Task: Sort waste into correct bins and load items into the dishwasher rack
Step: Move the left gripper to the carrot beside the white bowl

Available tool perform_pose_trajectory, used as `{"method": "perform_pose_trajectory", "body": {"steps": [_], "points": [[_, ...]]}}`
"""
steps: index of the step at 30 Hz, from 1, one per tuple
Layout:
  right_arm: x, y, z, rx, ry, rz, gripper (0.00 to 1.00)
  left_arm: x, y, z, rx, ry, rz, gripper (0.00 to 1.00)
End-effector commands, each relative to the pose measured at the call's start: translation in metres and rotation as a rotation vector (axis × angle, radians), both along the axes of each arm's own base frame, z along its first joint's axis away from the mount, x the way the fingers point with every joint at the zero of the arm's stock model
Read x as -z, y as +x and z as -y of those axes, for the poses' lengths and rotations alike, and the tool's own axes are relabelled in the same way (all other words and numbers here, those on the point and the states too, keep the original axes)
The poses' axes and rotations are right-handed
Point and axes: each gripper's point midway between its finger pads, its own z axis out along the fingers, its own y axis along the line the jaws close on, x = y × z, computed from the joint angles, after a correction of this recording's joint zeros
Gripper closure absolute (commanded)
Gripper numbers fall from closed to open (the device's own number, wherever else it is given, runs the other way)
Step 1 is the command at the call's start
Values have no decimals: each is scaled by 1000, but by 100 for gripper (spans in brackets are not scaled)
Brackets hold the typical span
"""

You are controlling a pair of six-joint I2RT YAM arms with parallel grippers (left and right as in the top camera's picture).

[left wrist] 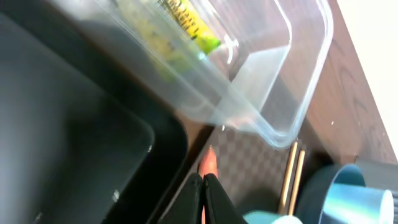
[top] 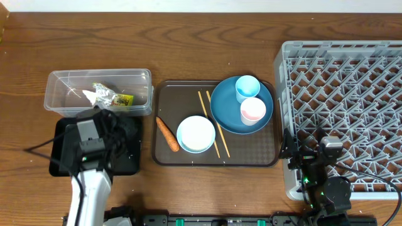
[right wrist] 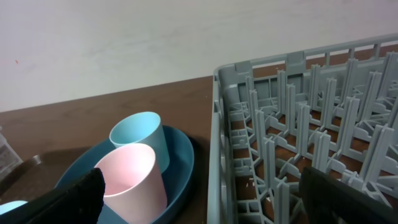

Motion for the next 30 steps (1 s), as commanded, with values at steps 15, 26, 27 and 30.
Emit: {"method": "perform_pose_trajectory", "body": {"steps": [15,26,27,30], "points": [[1,0,0,1,-6,-3,1,-79,-47,8,187,270,-233,89],[1,0,0,1,-6,-3,1,-51,-38,61,370,377,-396,62],[1,0,0,1,-6,-3,1,-45,-37,66,376,375,-416,61],[1,0,0,1,-6,-3,1,-30,-36,75,381,368,-470,58]]}}
